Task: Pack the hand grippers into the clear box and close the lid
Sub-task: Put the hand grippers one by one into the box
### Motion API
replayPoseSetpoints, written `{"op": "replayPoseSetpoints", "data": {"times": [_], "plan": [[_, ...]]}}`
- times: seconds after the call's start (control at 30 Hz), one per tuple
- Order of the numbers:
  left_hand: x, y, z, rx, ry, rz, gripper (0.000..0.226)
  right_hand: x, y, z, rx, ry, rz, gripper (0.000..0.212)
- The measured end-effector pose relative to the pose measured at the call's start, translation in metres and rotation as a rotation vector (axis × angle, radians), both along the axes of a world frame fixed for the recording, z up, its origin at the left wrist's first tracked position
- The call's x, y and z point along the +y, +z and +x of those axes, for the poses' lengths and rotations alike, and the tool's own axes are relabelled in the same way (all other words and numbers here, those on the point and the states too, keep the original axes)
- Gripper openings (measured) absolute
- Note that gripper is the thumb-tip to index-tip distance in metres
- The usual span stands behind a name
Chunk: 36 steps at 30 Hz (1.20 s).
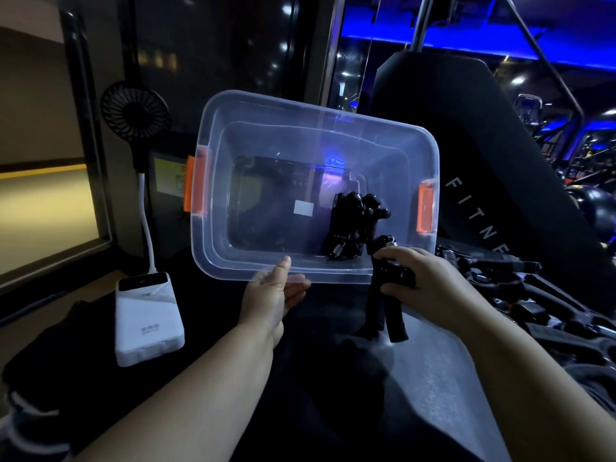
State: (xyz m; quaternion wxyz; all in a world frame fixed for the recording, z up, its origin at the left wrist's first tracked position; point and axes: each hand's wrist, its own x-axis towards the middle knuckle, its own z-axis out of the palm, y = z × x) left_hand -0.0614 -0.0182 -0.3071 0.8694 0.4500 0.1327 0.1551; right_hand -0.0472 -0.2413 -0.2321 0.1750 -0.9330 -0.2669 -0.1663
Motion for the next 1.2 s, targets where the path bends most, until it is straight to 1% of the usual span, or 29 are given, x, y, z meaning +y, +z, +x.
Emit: {"op": "replayPoseSetpoints", "data": {"times": [0.13,0.23,0.33,0.47,0.53,0.63,0.73,1.0,1.1,1.2], "plan": [[0.001,0.000,0.000,0.015,-0.006,-0.019,0.016,0.003,0.000,0.003,-0.041,0.017,0.105,0.048],[0.001,-0.001,0.000,0.022,0.000,-0.045,0.015,0.008,0.008,0.006,-0.105,0.058,0.274,0.049],[0.001,-0.001,0.001,0.024,-0.006,-0.048,0.015,0.018,0.023,0.010,-0.086,0.065,0.447,0.048],[0.003,-0.001,0.002,0.008,-0.038,-0.052,0.014,0.033,0.040,0.029,-0.053,0.049,0.507,0.045],[0.003,-0.001,0.001,0.003,-0.051,-0.049,0.013,0.041,0.043,0.044,-0.075,0.014,0.481,0.045],[0.003,-0.001,0.000,0.006,-0.051,-0.045,0.015,0.055,0.039,0.069,-0.109,-0.055,0.311,0.049],[0.002,0.001,0.001,0.023,-0.042,-0.027,0.015,0.070,0.027,0.088,-0.085,-0.092,0.173,0.052],[0.000,0.004,0.001,0.009,-0.010,-0.041,0.014,0.092,0.008,0.117,-0.039,-0.101,0.127,0.051],[0.000,0.004,0.000,0.000,0.012,-0.043,0.013,0.097,0.006,0.127,-0.049,-0.113,0.057,0.051],[0.000,0.004,0.000,-0.003,0.014,-0.048,0.014,0.101,0.006,0.134,-0.114,-0.134,-0.049,0.050]]}}
